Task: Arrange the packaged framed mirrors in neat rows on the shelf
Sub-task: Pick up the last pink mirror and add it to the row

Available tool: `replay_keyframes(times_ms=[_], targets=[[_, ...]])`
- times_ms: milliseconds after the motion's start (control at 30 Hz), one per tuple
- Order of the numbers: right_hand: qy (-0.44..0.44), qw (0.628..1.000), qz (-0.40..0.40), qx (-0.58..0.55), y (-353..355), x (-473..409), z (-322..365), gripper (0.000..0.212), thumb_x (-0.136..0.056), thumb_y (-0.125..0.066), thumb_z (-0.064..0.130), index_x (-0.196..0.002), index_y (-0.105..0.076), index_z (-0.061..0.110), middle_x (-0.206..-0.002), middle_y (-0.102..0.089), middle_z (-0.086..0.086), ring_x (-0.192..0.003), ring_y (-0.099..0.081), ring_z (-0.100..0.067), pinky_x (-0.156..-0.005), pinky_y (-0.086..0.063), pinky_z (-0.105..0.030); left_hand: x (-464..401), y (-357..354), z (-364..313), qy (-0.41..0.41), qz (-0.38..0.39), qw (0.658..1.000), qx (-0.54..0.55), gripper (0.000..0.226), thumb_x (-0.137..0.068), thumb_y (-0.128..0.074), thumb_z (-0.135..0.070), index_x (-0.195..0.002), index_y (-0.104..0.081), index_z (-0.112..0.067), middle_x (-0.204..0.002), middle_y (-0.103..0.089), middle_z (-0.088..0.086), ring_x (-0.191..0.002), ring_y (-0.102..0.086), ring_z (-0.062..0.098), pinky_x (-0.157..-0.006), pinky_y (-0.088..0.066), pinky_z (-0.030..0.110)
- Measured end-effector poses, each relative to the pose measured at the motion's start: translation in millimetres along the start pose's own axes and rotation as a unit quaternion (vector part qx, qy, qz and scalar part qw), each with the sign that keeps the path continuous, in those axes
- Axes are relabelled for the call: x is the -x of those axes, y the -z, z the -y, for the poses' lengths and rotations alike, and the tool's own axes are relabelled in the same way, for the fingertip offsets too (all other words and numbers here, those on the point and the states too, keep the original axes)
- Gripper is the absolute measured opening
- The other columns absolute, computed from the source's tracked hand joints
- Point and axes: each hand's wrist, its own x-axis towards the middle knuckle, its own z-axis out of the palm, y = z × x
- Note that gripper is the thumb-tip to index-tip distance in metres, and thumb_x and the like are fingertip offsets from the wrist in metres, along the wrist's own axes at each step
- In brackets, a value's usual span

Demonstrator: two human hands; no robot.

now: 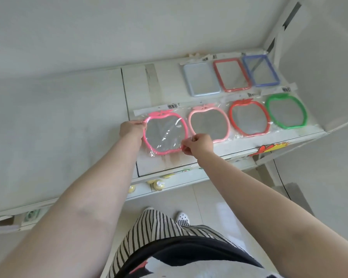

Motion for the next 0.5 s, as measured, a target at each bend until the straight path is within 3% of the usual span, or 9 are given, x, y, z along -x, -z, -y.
replay_keyframes(times_ms=[100, 200, 233, 300, 400, 500], targets=[[0.014, 1.0, 0.012, 0.014, 1, -7, -1, 0.039, -0.08, -0.066, 0.006, -0.054, -0.038, 0.015, -0.056, -0.062, -0.008, -0.063, -0.07, -0.03, -0.068, -0.053, -0.034, -5, -6, 0, 0.012, -0.007, 1.0, -0.004, 0.025, -0.083, -0.07, -0.021, -0.107, -0.073, -0.013, -0.084, -0.071, 0.007, -0.057, -0.053, 0.021, -0.062, -0.046, 0.025], [0.021, 0.999, 0.029, 0.031, 1, -11, -3, 0.03, -0.081, -0.067, 0.007, -0.059, -0.046, 0.013, -0.067, -0.071, -0.016, -0.068, -0.074, -0.033, -0.077, -0.061, -0.042, -9, -9, 3, 0.017, -0.016, 0.999, -0.024, 0.024, -0.083, -0.07, -0.022, -0.107, -0.073, -0.015, -0.109, -0.073, 0.008, -0.085, -0.068, 0.025, -0.087, -0.054, 0.035], [0.024, 0.999, 0.031, 0.037, 0, -12, -3, 0.025, -0.08, -0.067, 0.007, -0.062, -0.051, 0.011, -0.071, -0.073, -0.018, -0.066, -0.074, -0.032, -0.077, -0.06, -0.045, -11, -10, 6, 0.02, -0.021, 0.999, -0.029, 0.024, -0.083, -0.07, -0.021, -0.106, -0.073, -0.015, -0.111, -0.072, 0.009, -0.09, -0.069, 0.026, -0.089, -0.053, 0.037], [0.027, 0.998, 0.031, 0.044, -1, -14, -5, 0.02, -0.079, -0.067, 0.006, -0.066, -0.052, 0.01, -0.075, -0.074, -0.021, -0.063, -0.074, -0.032, -0.074, -0.06, -0.049, -11, -10, 9, 0.018, -0.032, 0.999, -0.039, 0.023, -0.082, -0.07, -0.017, -0.104, -0.073, -0.014, -0.108, -0.073, 0.01, -0.087, -0.069, 0.027, -0.086, -0.055, 0.037], [0.025, 0.999, 0.018, 0.043, -1, -13, -4, 0.031, -0.082, -0.064, 0.004, -0.064, -0.041, 0.015, -0.071, -0.071, -0.018, -0.056, -0.069, -0.031, -0.072, -0.061, -0.046, -15, -12, 15, 0.005, -0.049, 0.997, -0.061, 0.019, -0.081, -0.07, -0.019, -0.1, -0.073, -0.015, -0.101, -0.074, 0.009, -0.09, -0.071, 0.029, -0.083, -0.056, 0.037], [0.038, 0.996, 0.02, 0.079, 2, -10, -2, 0.019, -0.088, -0.063, 0.015, -0.082, -0.044, 0.013, -0.07, -0.068, -0.013, -0.055, -0.066, -0.029, -0.072, -0.06, -0.041, -15, -13, 15, -0.029, -0.062, 0.992, -0.105, 0.015, -0.082, -0.066, -0.018, -0.097, -0.07, -0.019, -0.091, -0.068, 0.007, -0.083, -0.066, 0.026, -0.079, -0.053, 0.031]])
